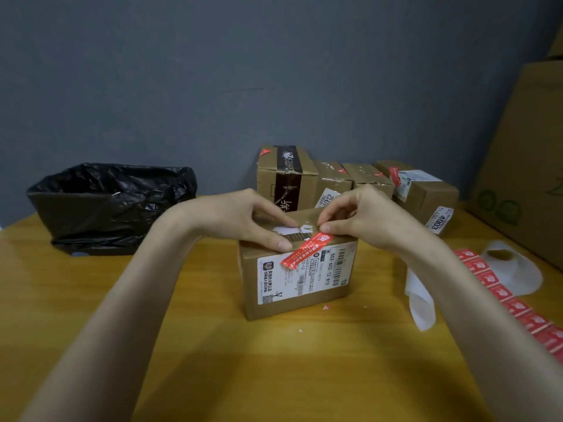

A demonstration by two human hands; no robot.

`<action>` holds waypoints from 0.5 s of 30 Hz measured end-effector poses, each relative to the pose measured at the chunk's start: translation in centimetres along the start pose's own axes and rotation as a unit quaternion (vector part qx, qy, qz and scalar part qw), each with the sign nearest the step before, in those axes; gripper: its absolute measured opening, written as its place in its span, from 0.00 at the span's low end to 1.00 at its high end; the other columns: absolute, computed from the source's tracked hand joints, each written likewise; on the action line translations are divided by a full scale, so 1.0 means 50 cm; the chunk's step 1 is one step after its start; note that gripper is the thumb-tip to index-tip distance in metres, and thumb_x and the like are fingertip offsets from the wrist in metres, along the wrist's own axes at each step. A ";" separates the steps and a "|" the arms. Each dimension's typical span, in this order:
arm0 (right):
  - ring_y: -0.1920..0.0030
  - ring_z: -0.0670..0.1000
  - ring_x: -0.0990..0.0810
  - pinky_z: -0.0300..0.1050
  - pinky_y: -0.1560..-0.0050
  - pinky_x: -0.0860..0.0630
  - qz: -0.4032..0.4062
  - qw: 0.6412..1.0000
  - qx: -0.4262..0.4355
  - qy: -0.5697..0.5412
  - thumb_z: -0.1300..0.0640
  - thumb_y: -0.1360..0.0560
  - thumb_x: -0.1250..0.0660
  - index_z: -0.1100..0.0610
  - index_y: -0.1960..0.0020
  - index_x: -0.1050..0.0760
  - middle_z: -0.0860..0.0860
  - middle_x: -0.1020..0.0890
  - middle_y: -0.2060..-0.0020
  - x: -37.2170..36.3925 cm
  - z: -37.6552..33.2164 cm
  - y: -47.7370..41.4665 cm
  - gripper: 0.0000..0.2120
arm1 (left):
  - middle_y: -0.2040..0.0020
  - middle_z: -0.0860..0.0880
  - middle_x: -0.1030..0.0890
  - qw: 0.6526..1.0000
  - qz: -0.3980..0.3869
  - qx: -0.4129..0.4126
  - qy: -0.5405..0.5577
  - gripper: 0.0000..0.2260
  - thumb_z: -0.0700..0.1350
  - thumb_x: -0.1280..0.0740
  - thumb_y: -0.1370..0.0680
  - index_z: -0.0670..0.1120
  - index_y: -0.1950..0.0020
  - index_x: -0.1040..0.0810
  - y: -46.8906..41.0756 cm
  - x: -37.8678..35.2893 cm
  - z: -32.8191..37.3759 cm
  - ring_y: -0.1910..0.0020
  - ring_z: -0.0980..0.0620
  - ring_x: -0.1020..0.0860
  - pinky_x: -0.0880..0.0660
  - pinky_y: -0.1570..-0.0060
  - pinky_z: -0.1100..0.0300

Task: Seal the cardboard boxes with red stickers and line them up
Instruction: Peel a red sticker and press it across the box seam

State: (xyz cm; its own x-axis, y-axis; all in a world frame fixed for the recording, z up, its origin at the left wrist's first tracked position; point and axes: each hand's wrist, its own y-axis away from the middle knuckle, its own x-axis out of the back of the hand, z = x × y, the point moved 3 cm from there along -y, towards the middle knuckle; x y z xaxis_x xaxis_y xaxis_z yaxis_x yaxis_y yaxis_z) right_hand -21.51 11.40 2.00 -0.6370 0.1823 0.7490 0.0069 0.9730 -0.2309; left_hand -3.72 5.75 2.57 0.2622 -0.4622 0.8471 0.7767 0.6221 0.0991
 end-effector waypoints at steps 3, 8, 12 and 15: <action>0.61 0.41 0.21 0.33 0.63 0.28 -0.026 1.000 0.006 -0.008 0.59 0.30 0.27 0.51 0.63 0.18 0.43 0.18 0.65 0.009 0.001 0.001 0.04 | 0.30 0.61 0.35 0.999 0.019 -0.031 -0.027 0.22 0.54 0.29 0.30 0.59 0.37 0.26 -0.012 -0.008 0.001 0.41 0.72 0.34 0.36 0.56 0.81; 0.59 0.42 0.21 0.35 0.60 0.25 -0.019 1.000 0.017 0.005 0.59 0.31 0.27 0.50 0.62 0.18 0.44 0.18 0.63 0.007 0.001 -0.001 0.05 | 0.25 0.63 0.48 0.998 -0.047 -0.039 -0.013 0.27 0.53 0.33 0.26 0.64 0.29 0.39 -0.021 -0.032 -0.006 0.34 0.68 0.43 0.36 0.49 0.83; 0.60 0.42 0.21 0.35 0.62 0.28 -0.013 1.000 0.010 0.013 0.58 0.30 0.28 0.50 0.64 0.19 0.44 0.18 0.65 0.000 -0.001 -0.005 0.06 | 0.25 0.64 0.48 0.997 -0.051 -0.053 -0.012 0.28 0.54 0.34 0.26 0.64 0.29 0.40 -0.023 -0.034 -0.009 0.34 0.70 0.47 0.42 0.48 0.83; 0.61 0.41 0.23 0.36 0.63 0.29 -0.015 0.999 0.014 0.038 0.57 0.29 0.28 0.49 0.65 0.20 0.42 0.20 0.66 -0.006 -0.003 -0.005 0.07 | 0.25 0.64 0.48 0.997 -0.055 -0.050 -0.013 0.28 0.55 0.34 0.27 0.64 0.29 0.39 -0.023 -0.033 -0.006 0.33 0.69 0.46 0.40 0.48 0.83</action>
State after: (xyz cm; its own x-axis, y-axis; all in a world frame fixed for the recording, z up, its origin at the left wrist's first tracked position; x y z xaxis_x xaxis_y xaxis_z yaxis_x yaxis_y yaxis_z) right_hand -21.22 11.12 1.92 -0.5769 0.1652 0.7999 -0.0337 0.9737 -0.2253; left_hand -4.86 5.61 0.89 0.1584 -0.5060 0.8479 0.8530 0.5027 0.1406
